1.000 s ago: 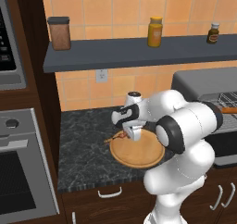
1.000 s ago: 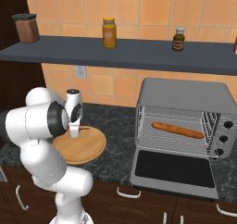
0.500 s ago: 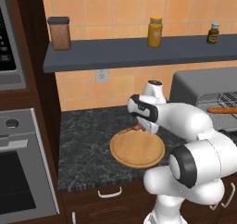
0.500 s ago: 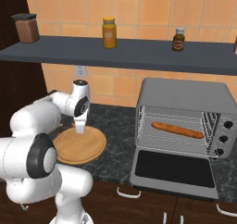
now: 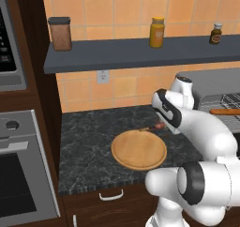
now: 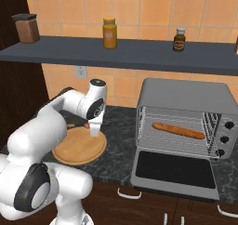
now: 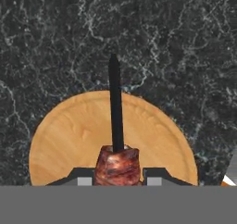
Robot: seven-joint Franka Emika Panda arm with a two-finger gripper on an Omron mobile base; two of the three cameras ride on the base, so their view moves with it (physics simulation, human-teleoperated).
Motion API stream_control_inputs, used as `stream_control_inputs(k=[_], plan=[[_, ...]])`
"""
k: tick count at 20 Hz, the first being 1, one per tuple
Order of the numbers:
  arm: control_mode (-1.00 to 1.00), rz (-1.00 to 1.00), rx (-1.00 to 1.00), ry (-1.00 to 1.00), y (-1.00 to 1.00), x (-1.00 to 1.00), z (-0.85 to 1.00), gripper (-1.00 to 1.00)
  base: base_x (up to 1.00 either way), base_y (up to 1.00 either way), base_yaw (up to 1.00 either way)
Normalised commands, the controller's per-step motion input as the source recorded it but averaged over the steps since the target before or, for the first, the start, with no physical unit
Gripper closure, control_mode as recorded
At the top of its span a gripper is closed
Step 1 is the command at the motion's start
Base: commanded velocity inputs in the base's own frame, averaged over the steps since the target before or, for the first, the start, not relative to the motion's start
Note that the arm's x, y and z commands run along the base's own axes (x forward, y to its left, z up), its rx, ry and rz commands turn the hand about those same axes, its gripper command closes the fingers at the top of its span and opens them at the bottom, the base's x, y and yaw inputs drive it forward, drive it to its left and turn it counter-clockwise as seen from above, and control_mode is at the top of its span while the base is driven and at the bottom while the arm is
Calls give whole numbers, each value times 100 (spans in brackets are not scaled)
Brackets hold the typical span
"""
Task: Pick up the kebab skewer and baguette bread, and place them inside the toaster oven. Close the toaster oven door and start by setting the timer.
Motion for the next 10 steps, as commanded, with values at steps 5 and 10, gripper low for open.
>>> stream_control_inputs(k=[5,10], plan=[[-100,-4,4,0,-70,-27,14,100,0,0,0],[-100,-6,2,0,-85,-16,39,100,0,0,0]])
